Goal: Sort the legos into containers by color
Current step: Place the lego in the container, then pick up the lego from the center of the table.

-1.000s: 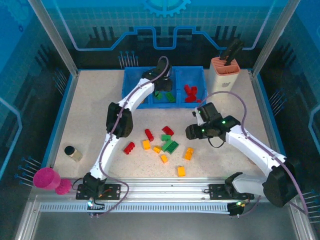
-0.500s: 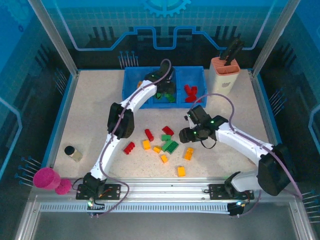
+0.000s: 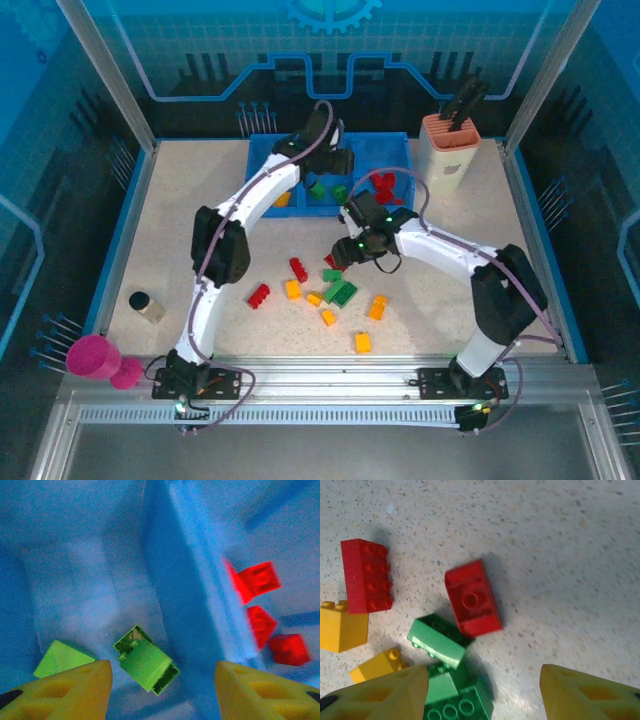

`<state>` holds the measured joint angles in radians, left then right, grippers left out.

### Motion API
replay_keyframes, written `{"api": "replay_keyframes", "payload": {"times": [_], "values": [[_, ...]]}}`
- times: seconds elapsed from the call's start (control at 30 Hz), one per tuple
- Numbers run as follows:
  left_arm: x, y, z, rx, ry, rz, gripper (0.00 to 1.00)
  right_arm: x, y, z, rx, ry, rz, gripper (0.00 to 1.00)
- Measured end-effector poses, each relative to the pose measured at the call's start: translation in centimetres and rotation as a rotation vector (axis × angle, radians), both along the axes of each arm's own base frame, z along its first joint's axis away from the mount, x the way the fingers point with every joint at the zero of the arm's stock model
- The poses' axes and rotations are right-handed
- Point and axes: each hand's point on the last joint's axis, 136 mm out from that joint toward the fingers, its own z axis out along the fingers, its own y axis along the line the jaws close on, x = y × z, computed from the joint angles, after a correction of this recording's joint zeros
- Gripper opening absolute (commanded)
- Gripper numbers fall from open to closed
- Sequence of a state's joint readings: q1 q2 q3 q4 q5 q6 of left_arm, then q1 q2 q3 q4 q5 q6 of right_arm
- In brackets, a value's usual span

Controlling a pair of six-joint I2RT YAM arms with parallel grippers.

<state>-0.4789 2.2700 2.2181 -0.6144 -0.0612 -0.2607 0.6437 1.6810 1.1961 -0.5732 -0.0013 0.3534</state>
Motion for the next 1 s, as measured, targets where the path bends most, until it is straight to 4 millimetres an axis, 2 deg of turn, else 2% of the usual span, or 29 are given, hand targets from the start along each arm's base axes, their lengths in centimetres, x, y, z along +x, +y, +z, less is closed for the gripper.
{"api": "replay_keyframes", "payload": {"times": [0.07, 0.17, 0.33, 0.57, 0.8, 0.9, 1.0], "values": [[-0.6, 0.1, 2.9, -0.026, -0.048, -0.013, 0.60, 0.4, 1.0, -0.7, -0.010, 0.004, 0.027, 0.64], [-2.0, 0.6, 6.1, -0.046, -0.097, -0.028, 0.60, 0.9, 2.1, -1.6, -0.024, 0.010, 0.055, 0.64], [-4.5, 1.9, 8.8, -0.054, -0.140, -0.038, 0.61, 1.6, 2.7, -3.2, -0.054, 0.029, 0.077, 0.65], [-8.0, 3.6, 9.9, -0.053, -0.136, -0.044, 0.62, 1.8, 1.9, -5.8, -0.141, 0.050, 0.090, 0.66], [-11.8, 5.5, 11.4, -0.060, -0.145, -0.046, 0.62, 2.5, 2.0, -6.4, -0.163, 0.042, 0.095, 0.62], [-13.6, 6.4, 10.8, -0.048, -0.122, -0.047, 0.62, 2.7, 2.2, -6.8, -0.165, 0.045, 0.098, 0.56], [-15.2, 7.2, 8.8, -0.019, -0.071, -0.057, 0.63, 2.8, 2.1, -7.5, -0.179, 0.050, 0.104, 0.48]]}}
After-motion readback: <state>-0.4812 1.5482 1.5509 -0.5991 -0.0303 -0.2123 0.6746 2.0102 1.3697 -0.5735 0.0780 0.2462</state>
